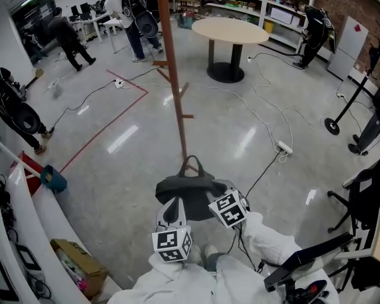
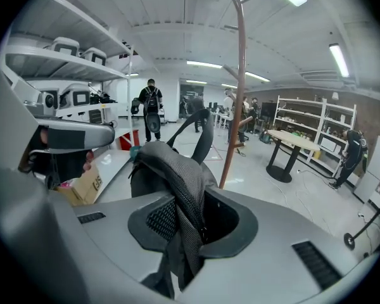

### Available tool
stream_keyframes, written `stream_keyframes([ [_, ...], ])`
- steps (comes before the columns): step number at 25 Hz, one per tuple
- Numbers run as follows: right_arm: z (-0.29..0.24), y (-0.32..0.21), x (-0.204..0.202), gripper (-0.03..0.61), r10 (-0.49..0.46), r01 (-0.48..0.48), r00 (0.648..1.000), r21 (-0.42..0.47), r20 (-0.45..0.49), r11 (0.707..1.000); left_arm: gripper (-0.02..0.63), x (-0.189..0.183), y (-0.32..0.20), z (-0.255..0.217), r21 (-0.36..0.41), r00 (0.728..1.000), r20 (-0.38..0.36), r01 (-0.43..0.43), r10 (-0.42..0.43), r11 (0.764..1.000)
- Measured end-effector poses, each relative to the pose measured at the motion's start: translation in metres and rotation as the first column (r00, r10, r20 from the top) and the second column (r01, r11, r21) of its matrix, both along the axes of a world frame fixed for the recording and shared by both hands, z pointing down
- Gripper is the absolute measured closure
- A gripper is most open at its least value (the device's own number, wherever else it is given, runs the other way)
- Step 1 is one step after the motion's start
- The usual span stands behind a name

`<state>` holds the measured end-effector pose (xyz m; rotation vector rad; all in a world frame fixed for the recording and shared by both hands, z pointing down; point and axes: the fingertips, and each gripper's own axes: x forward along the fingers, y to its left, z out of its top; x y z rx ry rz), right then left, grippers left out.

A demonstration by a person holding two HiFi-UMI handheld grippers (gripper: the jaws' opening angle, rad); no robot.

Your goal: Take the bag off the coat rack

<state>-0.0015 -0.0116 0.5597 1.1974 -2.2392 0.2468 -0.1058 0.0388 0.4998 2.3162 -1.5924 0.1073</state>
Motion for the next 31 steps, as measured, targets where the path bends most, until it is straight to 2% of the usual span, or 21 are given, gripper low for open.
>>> stream_keyframes([
  [8, -0.004, 0.003, 0.003, 0.502, 0.008, -0.007, 0.999, -0.039, 0.041, 0.999, 0.612, 0.004, 0.000, -0.010, 0.016, 1.000, 0.002, 0.024, -0.024, 1.000],
  [16, -0.007, -0.005, 0.007, 0.502, 0.015, -0.014, 0.999, -0.035, 0.044, 0.999, 0.612, 0.011, -0.008, -0.016, 0.036, 1.000, 0.012, 0.013, -0.013, 0.999],
  [31, -0.012, -0.010, 0.012, 0.503, 0.010, -0.009, 0.999, -0.033, 0.041, 0.999, 0.612, 0.012, -0.011, -0.020, 0.044, 0.999, 0.014, 0.045, -0.045, 0.998],
])
